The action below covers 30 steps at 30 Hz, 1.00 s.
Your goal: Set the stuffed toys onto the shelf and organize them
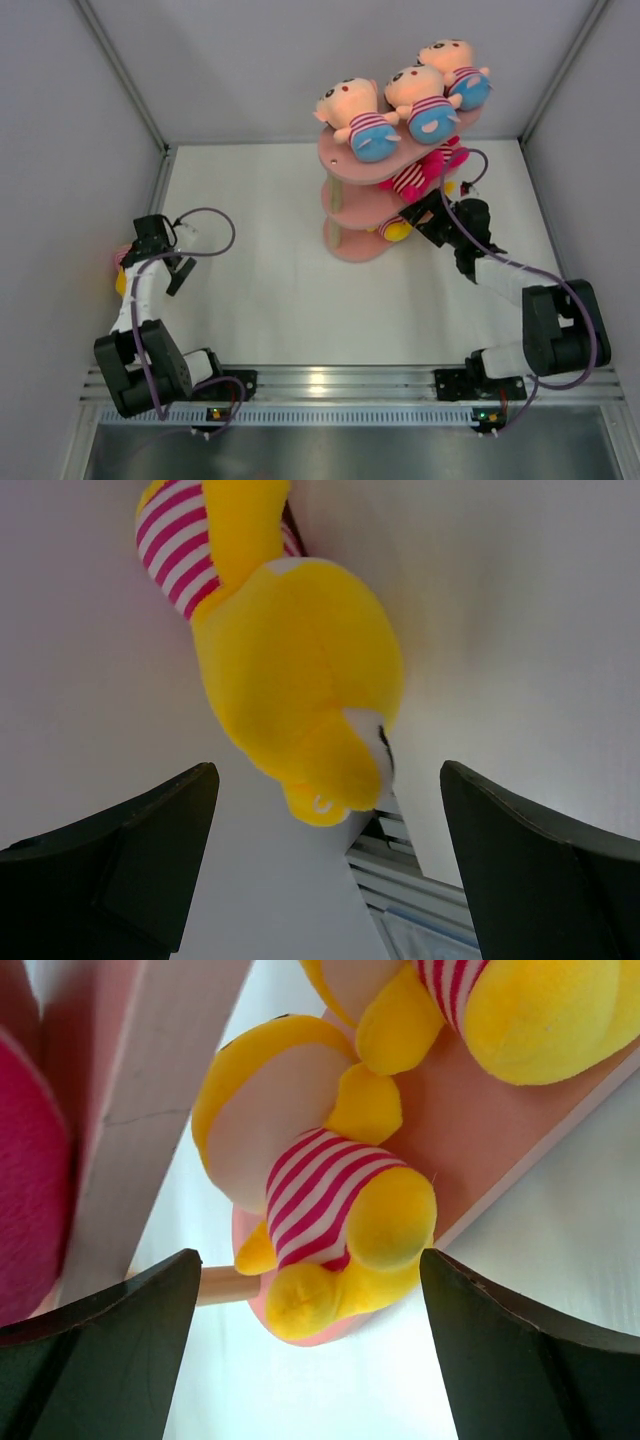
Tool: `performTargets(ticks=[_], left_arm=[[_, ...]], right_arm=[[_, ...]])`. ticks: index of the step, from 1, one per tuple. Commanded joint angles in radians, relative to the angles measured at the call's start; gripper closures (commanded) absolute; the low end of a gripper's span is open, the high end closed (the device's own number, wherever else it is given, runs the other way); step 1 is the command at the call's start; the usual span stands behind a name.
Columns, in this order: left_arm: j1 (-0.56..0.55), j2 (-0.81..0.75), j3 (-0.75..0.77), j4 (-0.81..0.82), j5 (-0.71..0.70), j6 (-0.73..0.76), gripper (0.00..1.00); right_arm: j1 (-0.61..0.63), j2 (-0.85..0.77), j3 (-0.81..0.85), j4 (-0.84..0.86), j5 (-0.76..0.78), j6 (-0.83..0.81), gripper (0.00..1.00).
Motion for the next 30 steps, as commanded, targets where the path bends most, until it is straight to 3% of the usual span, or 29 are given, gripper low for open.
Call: performTargets(ticks=[1,8,9,11,12,14,15,17,21,26,28,29,30], left_arm=[[0.073,0.045,0.023,0.128,-0.108,0.076,0.02],[0.177,0.135,0.007,0.151,-0.010,0.113,0.02],[0.180,0.138,0.003,0.155,0.028,0.116,0.07],[0.182,0.132,-0.006,0.154,0.076,0.117,0.39],[0.182,0.117,-0.008,0.154,0.097,0.114,0.72],[0.182,0.082,-0.022,0.154,0.169,0.108,0.95],[0.182,0.030,-0.029,0.152,0.197,0.108,1.00],[0.182,-0.028,-0.052,0.146,0.269,0.116,1.00],[0.180,-0.180,0.021,-0.051,0.476,0.096,1.00],[0.179,-0.246,0.208,-0.495,0.886,0.041,1.00],[0.177,-0.256,0.283,-0.614,0.999,0.079,1.00],[0.177,-0.265,0.303,-0.754,1.112,0.112,1.00],[0.179,-0.265,0.341,-0.821,1.158,0.207,1.00]], right_arm=[[0.025,-0.083,0.034,-0.060,0.014,-0.062,0.10],[0.028,-0.146,0.031,-0.116,0.026,-0.098,0.09],[0.026,-0.148,0.031,-0.120,0.025,-0.100,0.09],[0.028,-0.164,0.031,-0.139,0.020,-0.111,0.09],[0.028,-0.174,0.030,-0.148,0.022,-0.115,0.09],[0.028,-0.217,0.011,-0.166,0.031,-0.123,0.09],[0.028,-0.236,-0.006,-0.176,0.039,-0.128,0.09],[0.029,-0.305,-0.016,-0.224,0.072,-0.163,0.09],[0.048,-0.437,-0.017,-0.355,0.135,-0.270,0.09],[0.157,-0.620,0.017,-0.508,0.216,-0.449,0.10],[0.231,-0.670,0.039,-0.550,0.212,-0.515,0.10],[0.256,-0.681,0.043,-0.557,0.198,-0.532,0.10],[0.282,-0.698,0.051,-0.559,0.177,-0.548,0.11]])
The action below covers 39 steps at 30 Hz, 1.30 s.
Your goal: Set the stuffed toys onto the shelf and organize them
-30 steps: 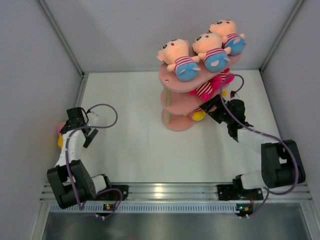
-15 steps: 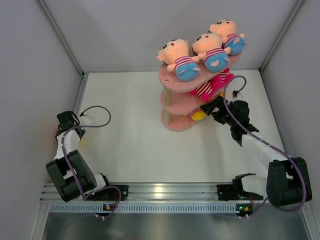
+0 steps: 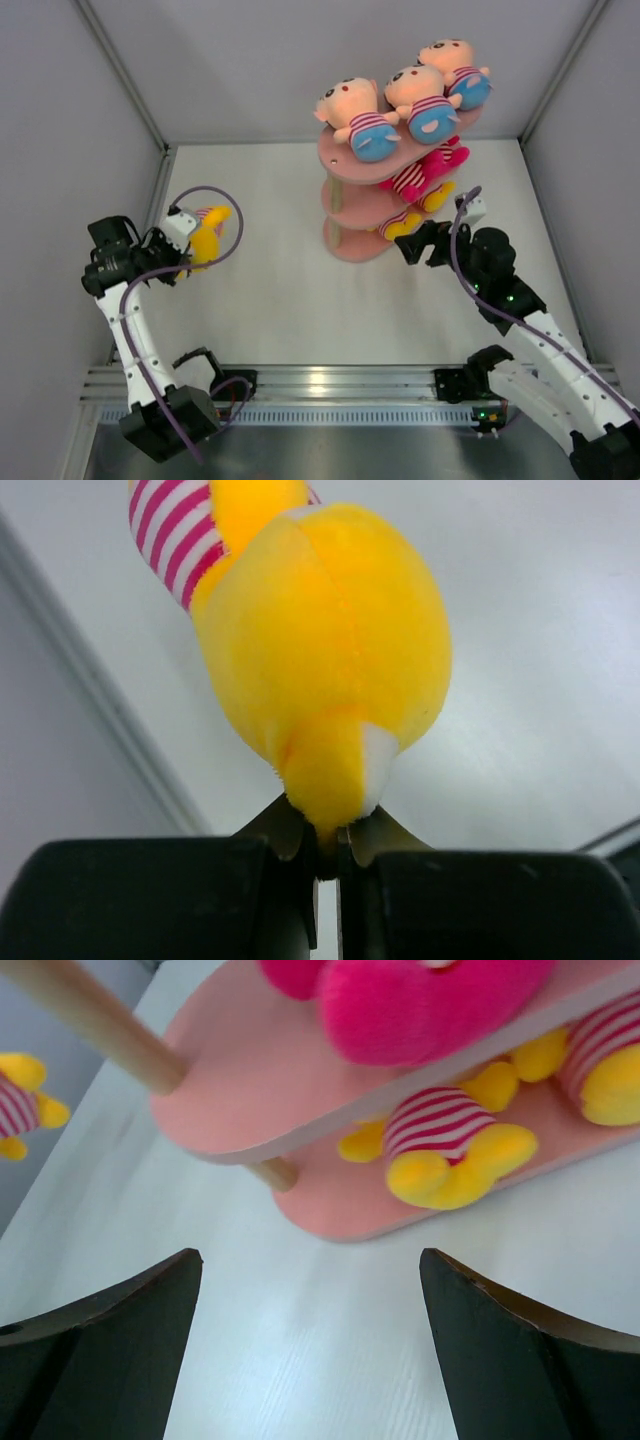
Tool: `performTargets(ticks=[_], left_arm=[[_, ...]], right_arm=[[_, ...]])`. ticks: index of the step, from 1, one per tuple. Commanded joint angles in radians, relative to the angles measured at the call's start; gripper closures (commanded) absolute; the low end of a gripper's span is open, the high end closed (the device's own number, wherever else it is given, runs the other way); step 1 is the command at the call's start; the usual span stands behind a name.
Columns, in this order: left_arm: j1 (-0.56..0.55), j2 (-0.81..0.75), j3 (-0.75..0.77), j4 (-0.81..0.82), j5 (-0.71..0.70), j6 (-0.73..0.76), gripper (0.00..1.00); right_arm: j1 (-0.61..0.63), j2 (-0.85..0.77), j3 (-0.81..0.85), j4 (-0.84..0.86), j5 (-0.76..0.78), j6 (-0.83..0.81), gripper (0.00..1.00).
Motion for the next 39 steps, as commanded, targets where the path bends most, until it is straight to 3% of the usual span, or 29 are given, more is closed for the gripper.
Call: performTargets(ticks=[1,5,12,15,20,29,36,37,39], left_arm=[[-0.001,-0.023,0.100,-0.441,0.384,0.172,1.00],[-0.065,-0.059,0.138,-0.501,0.455,0.106,1.00],[-0.318,-0.139,0.160,-0.501,0.536,0.010,1.00],[-0.372,-0.158,0.181,-0.502,0.573,-0.020,1.00],[-0.386,-0.168,0.190,-0.501,0.581,-0.033,1.00],[-0.389,-0.181,0.189,-0.501,0.576,-0.031,1.00],[-0.393,-0.176,0.186,-0.499,0.579,-0.030,1.00],[-0.393,-0.178,0.186,-0.499,0.583,-0.028,1.00],[-0.393,-0.179,0.187,-0.498,0.580,-0.030,1.00]], right_arm=[[0.122,-0.047,0.068,-0.065,-0.056,-0.162,0.11],[0.239,-0.044,0.070,-0.019,-0.189,-0.227,0.11],[0.408,0.110,0.096,0.077,-0.216,-0.277,0.12],[0.469,0.195,0.102,0.234,-0.227,-0.273,0.09],[0.511,0.304,0.165,0.453,-0.284,-0.265,0.01],[0.531,0.489,0.300,0.570,-0.310,-0.281,0.00],[0.550,0.623,0.398,0.564,-0.382,-0.245,0.00],[0.555,0.632,0.401,0.564,-0.391,-0.241,0.02],[0.566,0.645,0.407,0.572,-0.420,-0.221,0.20]])
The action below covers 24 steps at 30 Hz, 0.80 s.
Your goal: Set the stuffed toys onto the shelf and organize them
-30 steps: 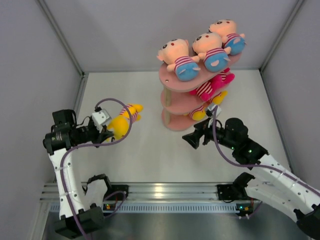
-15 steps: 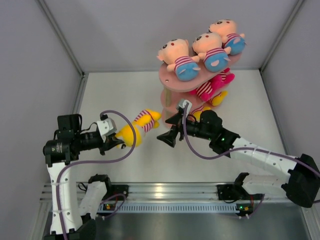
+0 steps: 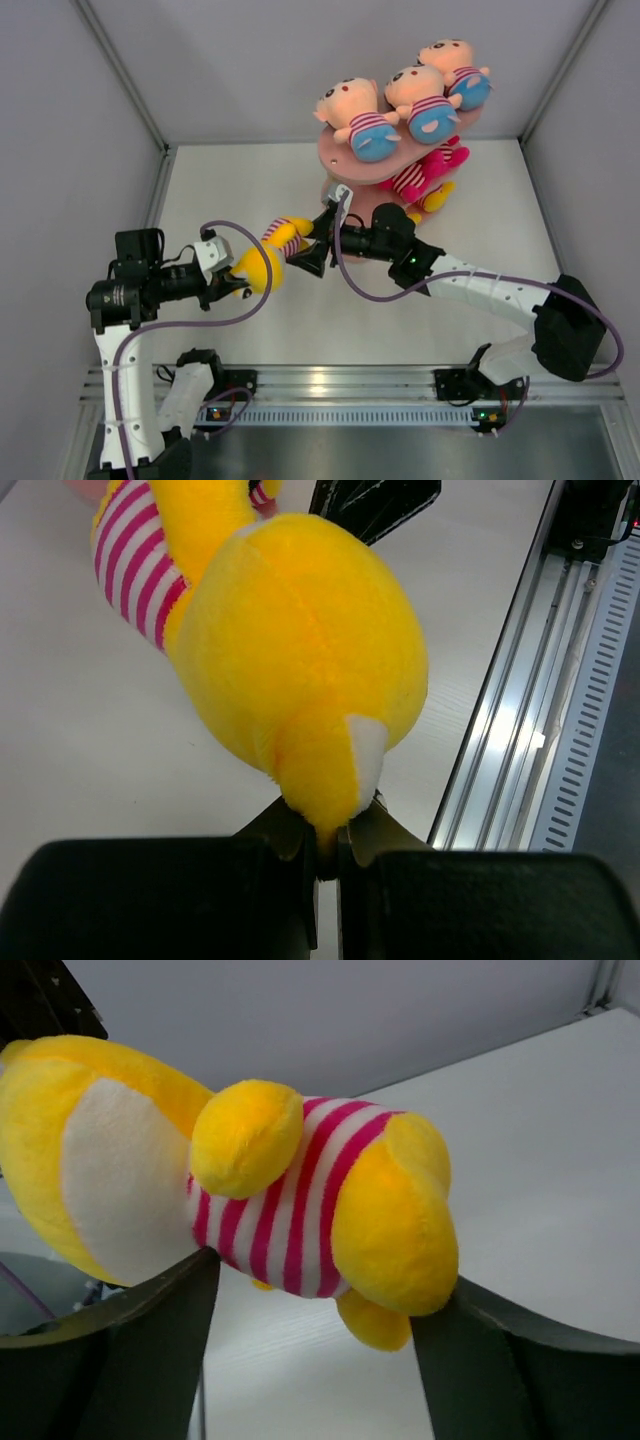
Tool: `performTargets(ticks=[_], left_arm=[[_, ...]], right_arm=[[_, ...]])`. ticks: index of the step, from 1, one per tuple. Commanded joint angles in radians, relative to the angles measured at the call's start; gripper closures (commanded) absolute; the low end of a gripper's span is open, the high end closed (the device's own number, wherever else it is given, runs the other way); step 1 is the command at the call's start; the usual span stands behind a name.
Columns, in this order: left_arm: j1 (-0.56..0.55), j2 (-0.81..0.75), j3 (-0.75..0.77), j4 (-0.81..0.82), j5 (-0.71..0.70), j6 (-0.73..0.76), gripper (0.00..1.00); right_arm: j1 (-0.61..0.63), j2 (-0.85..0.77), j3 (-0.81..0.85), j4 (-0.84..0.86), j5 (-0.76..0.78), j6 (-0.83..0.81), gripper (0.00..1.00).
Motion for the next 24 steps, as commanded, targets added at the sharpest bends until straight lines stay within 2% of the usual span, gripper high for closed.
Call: performTargets(ticks=[1,2,3,4,5,6,9,10,11,13,14,15,18,20,21,22,24], left_arm=[[-0.007,-0.007,0.024,-0.162,0.056,0.004,1.00],[-0.009,-0.006,0.024,-0.160,0.050,0.004,1.00],[-0.007,-0.006,0.026,-0.160,0.044,0.005,1.00],[-0.007,-0.001,0.023,-0.160,0.020,0.005,0.97],[-0.009,0.004,0.021,-0.160,0.006,0.005,0.90],[-0.007,0.005,0.018,-0.160,-0.008,0.011,0.80],[-0.007,0.016,0.023,-0.160,-0.027,0.019,0.76],[-0.006,0.017,0.024,-0.160,-0.028,0.020,0.71],[-0.007,0.019,0.026,-0.159,-0.036,0.025,0.53],[-0.006,0.024,0.032,-0.157,-0.051,0.028,0.24],[-0.006,0.024,0.035,-0.150,-0.068,0.028,0.05],[-0.006,0.024,0.039,-0.148,-0.077,0.027,0.02],[-0.006,0.019,0.052,-0.147,-0.097,0.033,0.01],[-0.006,0.010,0.052,-0.147,-0.102,0.049,0.01],[-0.007,0.004,0.050,-0.148,-0.110,0.056,0.01],[-0.007,-0.006,0.046,-0.148,-0.114,0.069,0.01],[-0.007,-0.010,0.040,-0.148,-0.122,0.076,0.01]], right_arm=[[0.041,0.010,0.050,0.063,-0.073,0.029,0.32],[0.046,0.004,0.036,0.073,-0.073,0.040,0.59],[0.052,-0.015,0.021,0.084,-0.058,0.072,0.77],[0.054,-0.030,-0.001,0.108,-0.042,0.090,0.98],[0.055,-0.068,-0.056,0.130,-0.030,0.109,1.00],[0.060,-0.090,-0.085,0.165,-0.005,0.144,1.00],[0.063,-0.182,-0.189,0.159,0.060,0.207,1.00],[0.063,-0.206,-0.217,0.155,0.074,0.222,1.00],[0.064,-0.255,-0.272,0.149,0.088,0.238,1.00],[0.066,-0.304,-0.326,0.111,0.146,0.294,1.00],[0.064,-0.353,-0.378,0.084,0.195,0.333,1.00],[0.064,-0.380,-0.404,0.063,0.220,0.353,1.00],[0.063,-0.482,-0.511,-0.031,0.271,0.423,1.00],[0.061,-0.539,-0.562,-0.127,0.247,0.454,1.00],[0.060,-0.553,-0.567,-0.182,0.243,0.457,1.00],[0.058,-0.565,-0.568,-0.306,0.242,0.462,1.00],[0.051,-0.591,-0.570,-0.414,0.252,0.495,1.00]])
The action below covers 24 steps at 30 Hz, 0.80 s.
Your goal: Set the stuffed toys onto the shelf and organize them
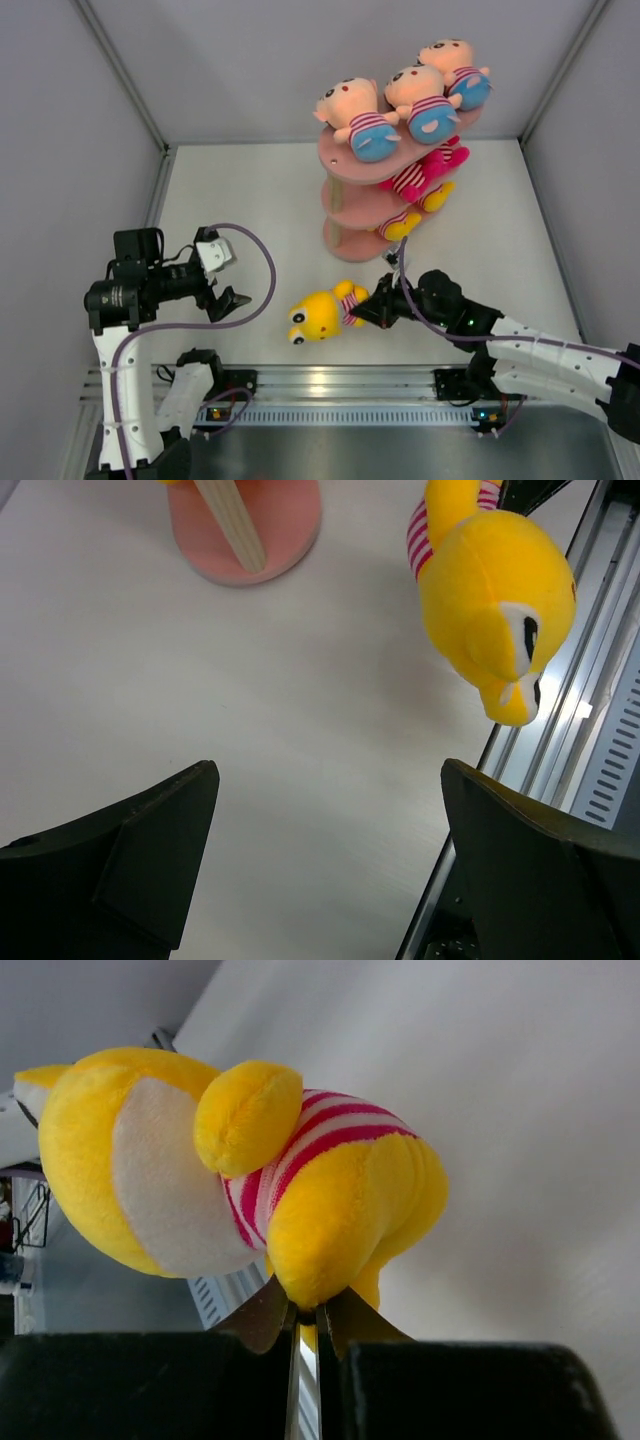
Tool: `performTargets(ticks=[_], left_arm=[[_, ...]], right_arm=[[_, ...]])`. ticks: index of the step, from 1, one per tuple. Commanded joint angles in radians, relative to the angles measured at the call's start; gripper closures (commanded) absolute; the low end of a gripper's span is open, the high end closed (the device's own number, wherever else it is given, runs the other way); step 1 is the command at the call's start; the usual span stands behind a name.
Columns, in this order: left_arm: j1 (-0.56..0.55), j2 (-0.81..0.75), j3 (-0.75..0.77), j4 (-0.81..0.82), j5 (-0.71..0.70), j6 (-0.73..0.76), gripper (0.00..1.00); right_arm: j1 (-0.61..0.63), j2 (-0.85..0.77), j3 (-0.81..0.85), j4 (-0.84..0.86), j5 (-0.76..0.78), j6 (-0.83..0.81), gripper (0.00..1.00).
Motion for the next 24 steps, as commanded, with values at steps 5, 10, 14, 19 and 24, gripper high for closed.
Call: performTargets(ticks=[5,10,14,19,24], left_arm=[[-0.001,-0.011,-0.003,-0.133,-0.008,0.044,0.01],[-0.001,-0.005,-0.011,-0.131,-0.014,0.044,0.01],[0.000,-0.011,-0.014,-0.131,-0.030,0.050,0.01],[0.000,-0.022,-0.024,-0.130,-0.030,0.058,0.01],[0.000,-0.022,-0.034,-0.125,-0.017,0.061,0.01]], right_arm=[[-0.122,-0.125,-0.076,-0.320,-0.032,0.238,1.00],[-0.337,-0.231,-0.240,-0.189,-0.116,0.433,1.00],[-0.423,-0.303,-0.249,-0.167,0.020,0.568,1.00],[-0.425,-0.310,-0.230,-0.093,0.160,0.695,1.00],[-0.422,-0.225,-0.171,-0.052,0.264,0.757,1.00]])
